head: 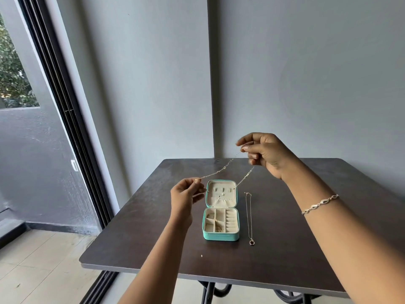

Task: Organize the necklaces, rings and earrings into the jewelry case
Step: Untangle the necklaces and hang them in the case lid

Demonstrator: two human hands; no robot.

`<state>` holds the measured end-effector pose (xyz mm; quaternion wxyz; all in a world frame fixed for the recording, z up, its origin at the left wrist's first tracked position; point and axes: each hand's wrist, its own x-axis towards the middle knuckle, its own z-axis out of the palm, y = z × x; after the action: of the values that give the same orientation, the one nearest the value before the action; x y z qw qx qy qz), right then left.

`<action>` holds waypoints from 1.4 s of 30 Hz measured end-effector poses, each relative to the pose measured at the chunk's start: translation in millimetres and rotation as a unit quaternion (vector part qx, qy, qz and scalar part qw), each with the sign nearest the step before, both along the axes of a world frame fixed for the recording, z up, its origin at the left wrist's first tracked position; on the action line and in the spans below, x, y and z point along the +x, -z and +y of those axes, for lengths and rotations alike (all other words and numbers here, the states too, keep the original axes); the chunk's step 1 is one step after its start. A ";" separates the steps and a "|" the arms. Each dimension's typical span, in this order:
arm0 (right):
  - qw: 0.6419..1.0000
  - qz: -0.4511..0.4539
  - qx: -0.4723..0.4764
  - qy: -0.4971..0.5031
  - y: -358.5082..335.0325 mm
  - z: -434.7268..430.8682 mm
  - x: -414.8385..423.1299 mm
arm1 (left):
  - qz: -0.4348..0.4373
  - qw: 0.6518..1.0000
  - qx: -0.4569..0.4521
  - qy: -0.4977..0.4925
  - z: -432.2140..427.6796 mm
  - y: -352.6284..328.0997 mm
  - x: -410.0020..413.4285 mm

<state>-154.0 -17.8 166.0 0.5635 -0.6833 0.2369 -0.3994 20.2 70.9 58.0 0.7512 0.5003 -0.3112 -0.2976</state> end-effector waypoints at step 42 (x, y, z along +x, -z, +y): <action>0.994 0.094 0.041 -0.023 1.5 -11.3 -33.5 | -0.063 0.993 0.028 0.098 -1.2 30.6 -48.6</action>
<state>-187.5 -29.0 164.6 0.5757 -0.6992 0.2890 -0.3101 -28.4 69.7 27.4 0.6832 0.5061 -0.3966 -0.3461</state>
